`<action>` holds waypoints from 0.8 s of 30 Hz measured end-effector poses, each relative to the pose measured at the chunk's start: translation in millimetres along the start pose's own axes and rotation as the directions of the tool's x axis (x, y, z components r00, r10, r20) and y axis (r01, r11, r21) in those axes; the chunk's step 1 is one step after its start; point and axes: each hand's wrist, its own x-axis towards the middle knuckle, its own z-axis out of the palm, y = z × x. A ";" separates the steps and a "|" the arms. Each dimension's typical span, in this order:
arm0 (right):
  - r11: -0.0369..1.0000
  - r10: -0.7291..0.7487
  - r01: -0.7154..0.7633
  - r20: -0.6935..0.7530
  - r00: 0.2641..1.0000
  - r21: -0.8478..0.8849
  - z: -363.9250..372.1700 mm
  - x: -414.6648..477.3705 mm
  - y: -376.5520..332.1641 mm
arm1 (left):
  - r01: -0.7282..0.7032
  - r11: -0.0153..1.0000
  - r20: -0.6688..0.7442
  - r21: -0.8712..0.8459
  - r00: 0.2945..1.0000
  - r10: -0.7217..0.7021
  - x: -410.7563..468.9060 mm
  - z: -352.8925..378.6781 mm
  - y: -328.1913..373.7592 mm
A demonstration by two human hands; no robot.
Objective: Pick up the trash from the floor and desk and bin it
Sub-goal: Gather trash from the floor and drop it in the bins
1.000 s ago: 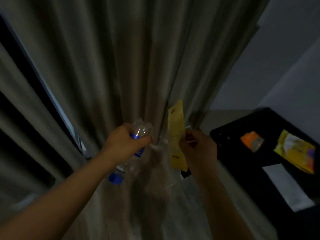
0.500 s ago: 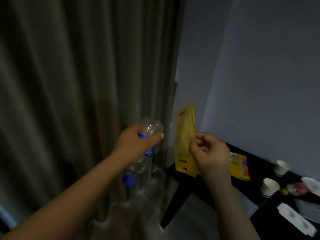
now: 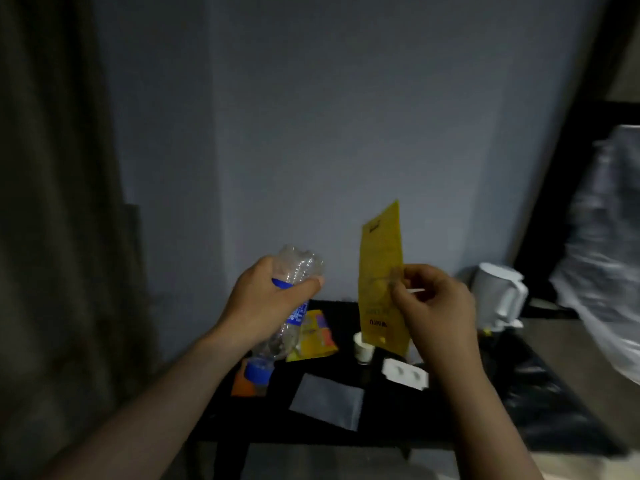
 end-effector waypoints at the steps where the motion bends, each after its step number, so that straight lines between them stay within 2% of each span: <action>1: 0.999 0.027 -0.031 -0.094 0.995 -0.040 -12.4 -2.9 1.8 | -0.031 0.999 0.093 -0.018 0.995 0.033 9.1 15.2 2.4; 3: 0.995 0.033 -0.048 -0.169 0.985 -0.083 -29.6 -11.5 2.4 | -0.057 0.997 0.133 -0.057 0.989 0.064 15.8 31.9 4.5; 7: 0.962 0.085 -0.174 -0.373 0.924 -0.211 -65.9 -45.6 -6.8 | -0.135 0.975 0.367 -0.174 0.910 0.192 18.1 71.3 22.9; 10: 0.917 0.071 -0.250 -0.490 0.869 -0.311 -101.0 -81.6 -19.7 | -0.148 0.951 0.531 -0.271 0.801 0.276 -6.9 104.9 44.4; 16: 0.794 0.000 -0.401 -0.661 0.750 -0.456 -169.9 -159.1 -63.6 | -0.111 0.888 0.718 -0.447 0.547 0.430 -87.6 160.0 93.8; 19: 0.757 -0.030 -0.460 -0.729 0.684 -0.463 -202.4 -196.8 -87.1 | -0.085 0.865 0.770 -0.495 0.417 0.482 -134.4 179.0 120.8; 24: 0.725 -0.118 -0.494 -0.792 0.599 -0.481 -251.9 -258.4 -118.0 | -0.054 0.815 0.775 -0.577 0.281 0.566 -211.8 197.4 162.5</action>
